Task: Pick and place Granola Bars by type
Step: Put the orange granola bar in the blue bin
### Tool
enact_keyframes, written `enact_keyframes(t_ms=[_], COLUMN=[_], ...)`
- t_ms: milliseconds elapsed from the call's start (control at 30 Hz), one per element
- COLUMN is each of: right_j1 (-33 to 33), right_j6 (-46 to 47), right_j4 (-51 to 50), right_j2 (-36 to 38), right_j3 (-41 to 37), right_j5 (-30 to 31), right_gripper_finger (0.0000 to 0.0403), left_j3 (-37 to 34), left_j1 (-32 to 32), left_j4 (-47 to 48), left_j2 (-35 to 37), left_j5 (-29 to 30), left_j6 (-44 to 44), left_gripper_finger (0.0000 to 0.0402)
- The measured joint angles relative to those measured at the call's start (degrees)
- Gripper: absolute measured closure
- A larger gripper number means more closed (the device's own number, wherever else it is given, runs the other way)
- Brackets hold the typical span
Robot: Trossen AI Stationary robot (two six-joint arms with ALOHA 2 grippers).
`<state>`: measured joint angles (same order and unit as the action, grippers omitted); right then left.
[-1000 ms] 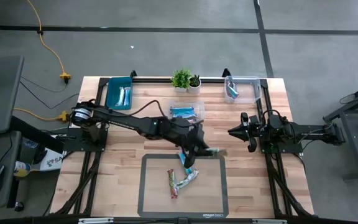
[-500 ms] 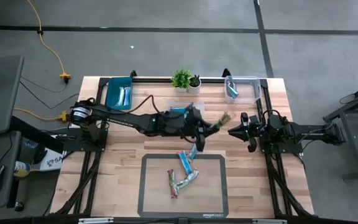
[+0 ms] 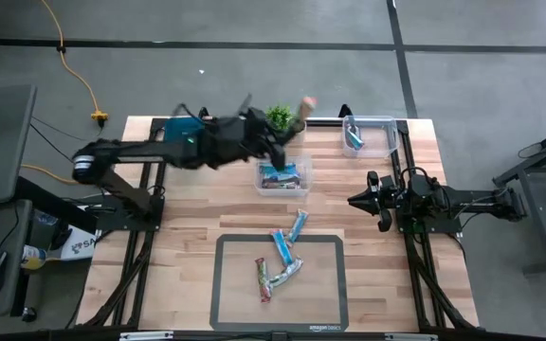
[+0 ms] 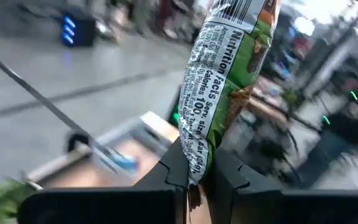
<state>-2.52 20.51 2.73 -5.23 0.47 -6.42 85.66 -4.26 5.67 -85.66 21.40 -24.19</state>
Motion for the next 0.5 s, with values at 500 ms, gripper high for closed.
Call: enact_keyframes(t_ms=[500], right_j1=[0.01], right_j6=[0.00], right_j4=[-0.14], right_j2=[0.00], right_j3=[0.01], right_j5=[0.04], right_gripper_finger=[0.0366], left_j3=[0.08], left_j1=[-11.04], left_j4=[45.05], left_j2=[19.96], left_j5=[21.59], left_j6=[-10.18], left_gripper_finger=[0.0380])
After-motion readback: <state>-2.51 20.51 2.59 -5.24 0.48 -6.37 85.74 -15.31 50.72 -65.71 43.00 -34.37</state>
